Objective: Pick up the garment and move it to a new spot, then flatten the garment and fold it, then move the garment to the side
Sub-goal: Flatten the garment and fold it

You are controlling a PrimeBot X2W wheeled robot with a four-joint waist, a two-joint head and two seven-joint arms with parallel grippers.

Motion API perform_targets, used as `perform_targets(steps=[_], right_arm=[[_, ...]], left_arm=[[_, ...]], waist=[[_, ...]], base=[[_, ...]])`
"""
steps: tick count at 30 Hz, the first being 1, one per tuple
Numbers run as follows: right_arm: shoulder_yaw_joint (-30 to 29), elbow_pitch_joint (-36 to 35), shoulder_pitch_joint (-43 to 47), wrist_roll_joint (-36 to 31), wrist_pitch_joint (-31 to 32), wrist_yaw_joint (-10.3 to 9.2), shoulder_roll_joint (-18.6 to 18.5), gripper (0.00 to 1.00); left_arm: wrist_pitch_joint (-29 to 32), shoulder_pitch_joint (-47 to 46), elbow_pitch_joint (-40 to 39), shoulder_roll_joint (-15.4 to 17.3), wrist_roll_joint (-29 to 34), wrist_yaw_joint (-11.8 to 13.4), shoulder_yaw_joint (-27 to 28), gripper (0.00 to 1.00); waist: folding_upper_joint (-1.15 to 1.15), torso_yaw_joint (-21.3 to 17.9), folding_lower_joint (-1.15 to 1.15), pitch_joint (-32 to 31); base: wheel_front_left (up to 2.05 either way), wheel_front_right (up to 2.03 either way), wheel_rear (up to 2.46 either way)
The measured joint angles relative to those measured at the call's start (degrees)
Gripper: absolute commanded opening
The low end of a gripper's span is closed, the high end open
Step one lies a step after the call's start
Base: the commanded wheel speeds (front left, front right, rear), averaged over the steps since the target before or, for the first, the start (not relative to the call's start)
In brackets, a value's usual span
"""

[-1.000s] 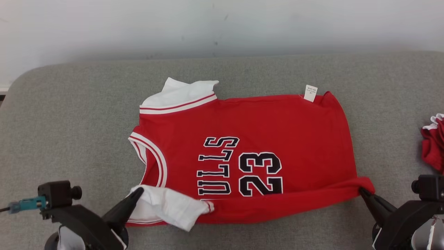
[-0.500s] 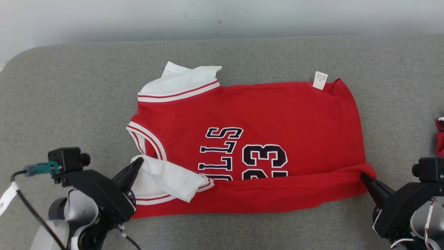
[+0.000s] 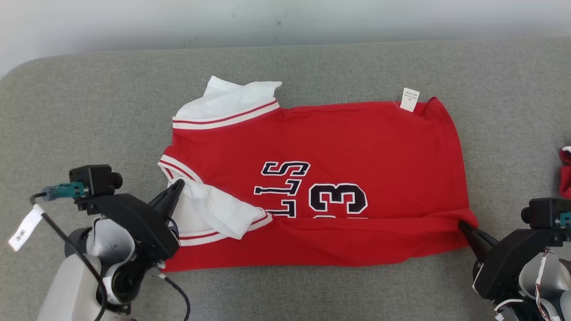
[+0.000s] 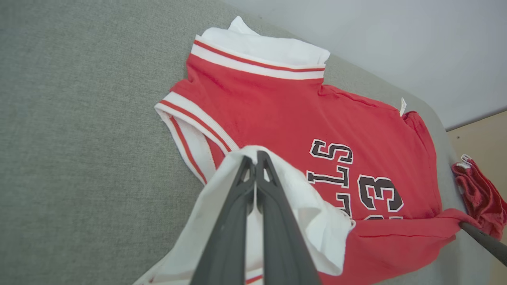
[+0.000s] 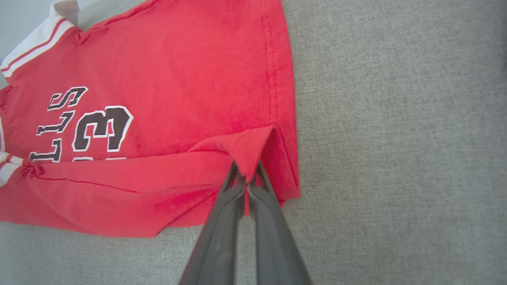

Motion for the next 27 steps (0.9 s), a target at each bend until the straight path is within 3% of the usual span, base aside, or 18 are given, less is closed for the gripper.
perform_targets(steps=[13,14,15,16,17,19,21,22,27], right_arm=[[0.99,3.38,-1.91,-1.14,-1.57,0.43,0.52,0.00],[0.94,3.50,-2.22,-1.31,-1.94,0.43,0.62,0.25],[0.90,3.60,-2.41,-1.59,-2.36,0.41,0.69,0.96],[0.88,3.77,-2.49,-1.71,-2.44,0.40,0.74,1.00],[0.88,3.77,-2.49,-1.71,-2.44,0.40,0.74,1.00],[0.85,4.13,-2.55,-2.03,-3.05,0.31,0.80,1.00],[0.63,4.44,-2.83,-2.48,-3.91,-0.11,0.89,1.00],[0.58,4.53,-3.14,-2.77,-4.34,-0.11,0.88,1.00],[0.57,4.67,-4.19,-3.50,-6.53,-0.11,1.08,1.00]], left_arm=[[-3.37,-3.41,6.54,-0.42,1.59,-1.67,-1.36,0.00],[-3.47,-3.59,6.82,-0.43,2.09,-2.00,-1.48,0.00],[-3.88,-3.70,7.17,-0.43,2.44,-2.16,-1.75,0.02],[-4.10,-3.96,7.78,-0.47,2.58,-2.18,-1.92,0.10],[-4.10,-3.96,7.78,-0.47,2.58,-2.18,-1.92,0.11],[-4.39,-4.47,8.49,-0.47,2.85,-2.67,-2.05,0.26],[-5.10,-4.61,9.09,-0.55,2.89,-2.68,-2.22,0.53],[-5.39,-4.65,9.54,-0.55,3.14,-2.68,-2.32,1.00],[-7.71,-6.20,11.37,-0.48,4.25,-2.63,-2.02,1.00]], waist=[[0.00,-0.01,0.00,0.10],[0.00,-0.03,0.00,0.08],[0.00,-0.05,0.00,0.06],[0.00,-0.07,0.00,0.04],[0.00,-0.07,0.00,0.04],[0.00,-0.13,0.00,-0.02],[0.00,-0.18,0.00,-0.11],[0.00,-0.20,0.00,-0.16],[0.00,-0.35,0.00,-0.58]], base=[[0.00,0.00,0.00],[0.00,0.00,0.00],[0.00,0.00,0.00],[0.00,0.00,0.00],[0.00,0.00,0.00],[0.00,0.00,0.00],[0.00,0.00,0.00],[0.00,0.00,0.00],[0.00,0.00,0.00]])
